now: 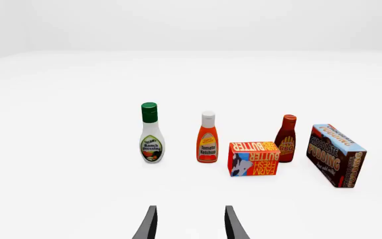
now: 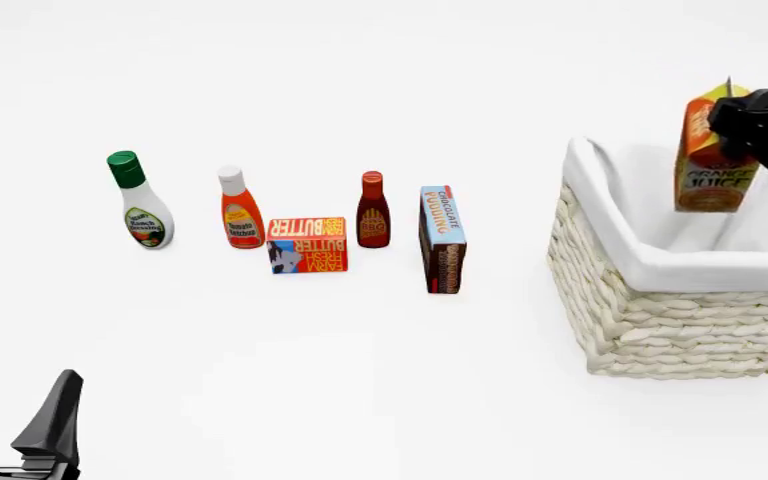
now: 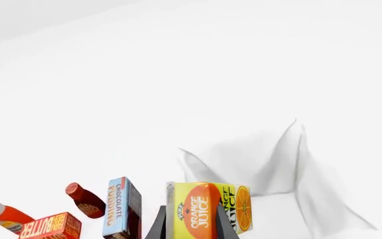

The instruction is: Pick the orange juice and place it in the basket.

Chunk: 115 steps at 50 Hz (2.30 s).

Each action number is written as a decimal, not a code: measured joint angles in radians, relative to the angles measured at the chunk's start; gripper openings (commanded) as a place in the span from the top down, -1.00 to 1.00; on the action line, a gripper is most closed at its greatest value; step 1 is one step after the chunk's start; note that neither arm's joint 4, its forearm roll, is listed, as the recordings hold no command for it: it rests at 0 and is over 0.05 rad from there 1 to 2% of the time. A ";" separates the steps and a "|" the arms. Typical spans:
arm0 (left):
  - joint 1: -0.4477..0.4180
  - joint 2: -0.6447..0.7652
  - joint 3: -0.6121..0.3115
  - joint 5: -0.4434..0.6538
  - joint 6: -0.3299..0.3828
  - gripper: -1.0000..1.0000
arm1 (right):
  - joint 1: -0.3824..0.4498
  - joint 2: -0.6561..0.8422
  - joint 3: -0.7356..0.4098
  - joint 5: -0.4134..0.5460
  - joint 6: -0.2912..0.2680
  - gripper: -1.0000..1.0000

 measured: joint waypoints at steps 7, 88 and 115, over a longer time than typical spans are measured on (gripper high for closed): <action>0.000 0.000 0.000 0.000 0.000 -1.00 | -0.009 0.032 0.026 -0.051 0.020 1.00; 0.000 0.000 0.000 0.000 0.000 -1.00 | -0.109 0.305 0.152 -0.324 0.069 1.00; 0.000 0.000 0.000 0.000 0.000 -1.00 | -0.117 0.354 0.164 -0.373 0.089 -1.00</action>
